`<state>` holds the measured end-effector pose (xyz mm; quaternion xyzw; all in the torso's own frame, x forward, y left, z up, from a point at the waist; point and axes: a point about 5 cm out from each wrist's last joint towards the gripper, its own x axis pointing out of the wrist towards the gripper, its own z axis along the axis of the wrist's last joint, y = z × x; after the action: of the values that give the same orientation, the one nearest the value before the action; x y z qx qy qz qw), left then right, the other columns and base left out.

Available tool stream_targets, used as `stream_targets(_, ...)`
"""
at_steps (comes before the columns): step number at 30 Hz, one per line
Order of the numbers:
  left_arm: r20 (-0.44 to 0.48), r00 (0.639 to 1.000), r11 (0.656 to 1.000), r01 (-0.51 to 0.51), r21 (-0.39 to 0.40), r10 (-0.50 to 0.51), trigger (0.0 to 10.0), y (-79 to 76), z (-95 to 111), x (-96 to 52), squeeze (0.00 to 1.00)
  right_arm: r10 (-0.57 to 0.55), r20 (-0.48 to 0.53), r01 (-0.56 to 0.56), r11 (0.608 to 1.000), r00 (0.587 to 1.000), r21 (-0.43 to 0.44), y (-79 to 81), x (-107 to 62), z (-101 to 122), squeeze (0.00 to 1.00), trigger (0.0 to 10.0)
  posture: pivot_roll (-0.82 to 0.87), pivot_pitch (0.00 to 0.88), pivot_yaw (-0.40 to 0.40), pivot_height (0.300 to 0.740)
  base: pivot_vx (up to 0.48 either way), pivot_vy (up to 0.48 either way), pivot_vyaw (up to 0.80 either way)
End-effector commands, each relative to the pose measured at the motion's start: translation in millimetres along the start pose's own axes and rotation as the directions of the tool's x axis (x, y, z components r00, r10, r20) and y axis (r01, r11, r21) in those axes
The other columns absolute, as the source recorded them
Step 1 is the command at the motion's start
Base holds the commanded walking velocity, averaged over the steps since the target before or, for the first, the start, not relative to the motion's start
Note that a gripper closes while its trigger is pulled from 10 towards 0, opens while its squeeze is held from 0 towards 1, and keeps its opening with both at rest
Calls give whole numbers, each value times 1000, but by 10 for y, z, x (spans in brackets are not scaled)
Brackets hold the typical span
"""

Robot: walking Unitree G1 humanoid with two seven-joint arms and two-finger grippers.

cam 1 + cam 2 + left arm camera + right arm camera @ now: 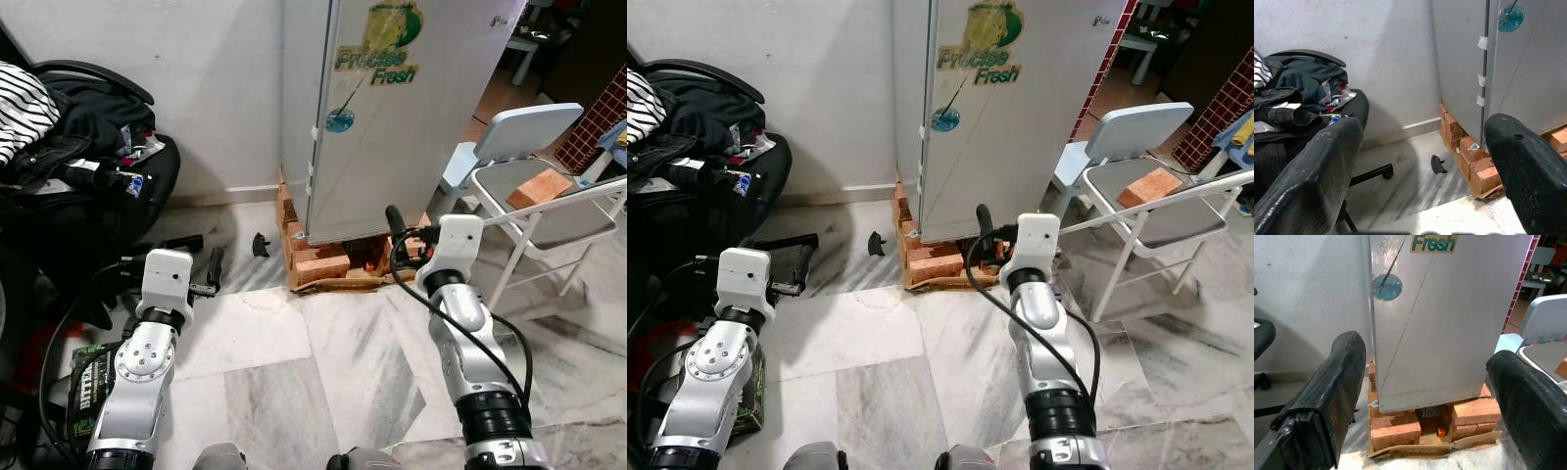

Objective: Restocking fridge

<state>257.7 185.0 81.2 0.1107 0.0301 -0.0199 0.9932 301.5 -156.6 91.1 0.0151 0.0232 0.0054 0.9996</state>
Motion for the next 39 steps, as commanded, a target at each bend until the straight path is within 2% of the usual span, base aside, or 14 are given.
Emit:
stream_targets(1, 1, 1000, 1000, -2, -5, 2, 10000, 0, -6, -8, 0, -6, 11, 6, 1000, 1000, 5, -13, 12, 33, 0, 10000, 95, 0, -66, 740, 0, 0, 0)
stream_targets(7, 30, 999, 999, 38, -22, -37, 10000, -73, 53, 15, 0, 4, 18, -4, 1000, 1000, 13, -2, 22, 42, 0, 10000, 95, 0, -67, 740, 232, 327, -622)
stream_targets(18, 38, 998, 997, 53, -59, -51, 10000, -121, 66, -19, 0, 17, 17, -17, 1000, 1000, 21, 30, 25, 43, 0, 10000, 107, 0, -76, 740, 308, 368, 0)
stream_targets(22, 56, 996, 996, 76, -42, -74, 10000, -131, 91, -22, 0, 18, 12, -18, 1000, 1000, 20, 47, 33, 41, 0, 10000, 106, 0, -76, 740, 296, 378, -109)
stream_targets(30, 73, 991, 994, 111, -23, -109, 10000, -170, 123, -19, 0, 20, 25, -20, 1000, 999, 12, 46, 41, 73, 0, 10000, 102, 0, -76, 740, 418, 177, -800)
stream_targets(36, 64, 990, 992, 124, -32, -122, 10000, -206, 112, -16, 0, 20, 28, -20, 1000, 999, 10, 50, 56, 83, 0, 10000, 103, 0, -78, 740, 480, 0, -800)
stream_targets(39, 53, 989, 989, 138, -62, -134, 10000, -231, 98, -26, 0, 20, 24, -21, 1000, 999, 8, 58, 48, 68, 0, 10000, 106, 0, -79, 740, 471, 0, -800)
